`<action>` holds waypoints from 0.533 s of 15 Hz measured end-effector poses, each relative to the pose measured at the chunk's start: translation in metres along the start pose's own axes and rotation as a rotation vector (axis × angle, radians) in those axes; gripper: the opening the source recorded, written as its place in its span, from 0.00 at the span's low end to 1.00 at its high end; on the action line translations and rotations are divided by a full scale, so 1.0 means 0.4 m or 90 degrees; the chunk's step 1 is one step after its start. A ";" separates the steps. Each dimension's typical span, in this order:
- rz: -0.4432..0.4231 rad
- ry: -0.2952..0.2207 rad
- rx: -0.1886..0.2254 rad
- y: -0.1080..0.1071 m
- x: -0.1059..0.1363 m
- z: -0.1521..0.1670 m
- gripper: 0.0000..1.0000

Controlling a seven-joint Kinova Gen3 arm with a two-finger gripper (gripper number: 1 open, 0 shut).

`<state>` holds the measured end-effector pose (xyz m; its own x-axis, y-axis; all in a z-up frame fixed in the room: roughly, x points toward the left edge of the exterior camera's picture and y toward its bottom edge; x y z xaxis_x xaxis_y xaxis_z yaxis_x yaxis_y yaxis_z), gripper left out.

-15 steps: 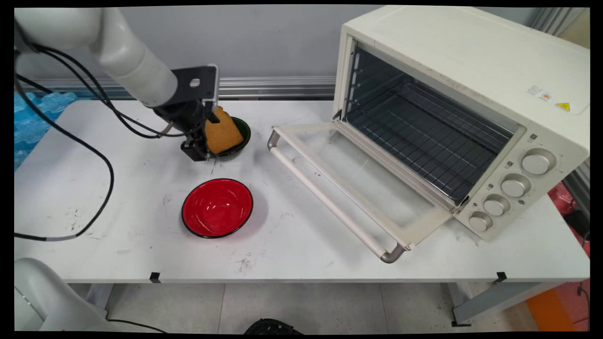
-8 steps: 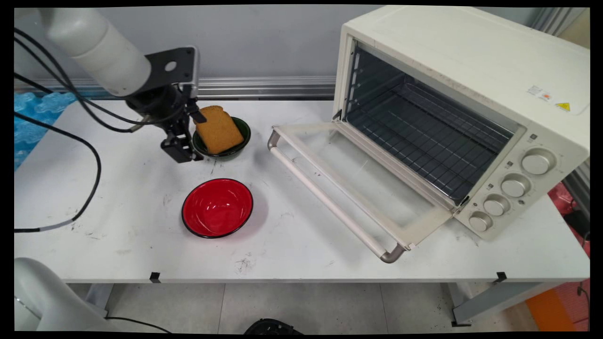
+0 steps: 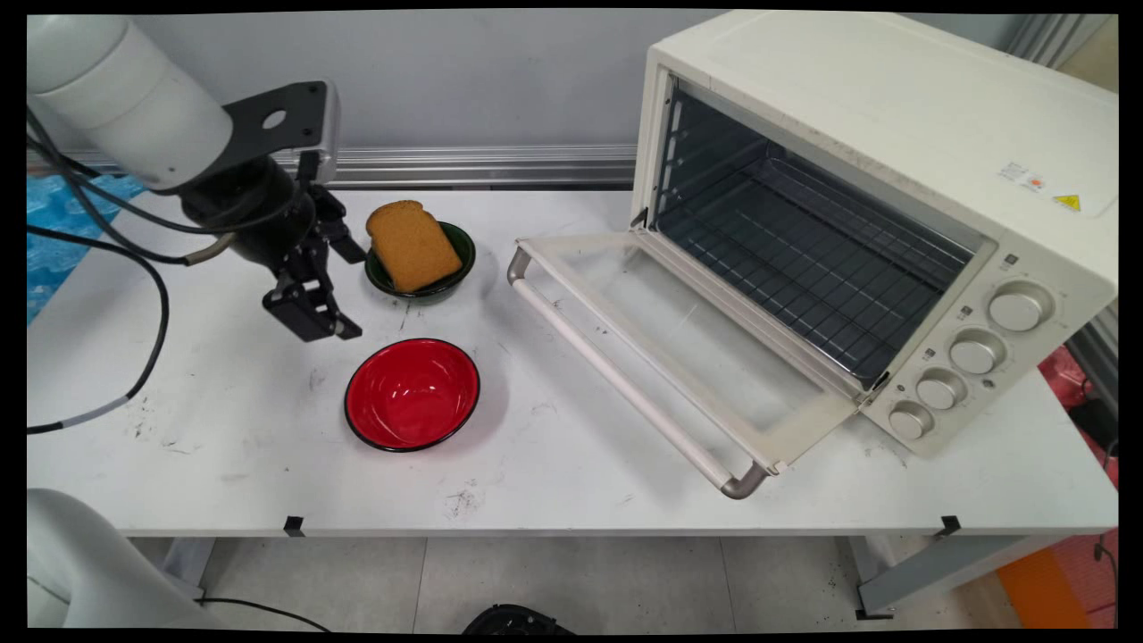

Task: Close the oven

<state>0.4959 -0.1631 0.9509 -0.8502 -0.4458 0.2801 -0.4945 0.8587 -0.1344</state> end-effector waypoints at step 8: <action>-0.060 0.027 -0.050 0.074 0.015 -0.027 1.00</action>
<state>0.4783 -0.1377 0.9587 -0.7919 -0.5153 0.3277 -0.5543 0.8317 -0.0317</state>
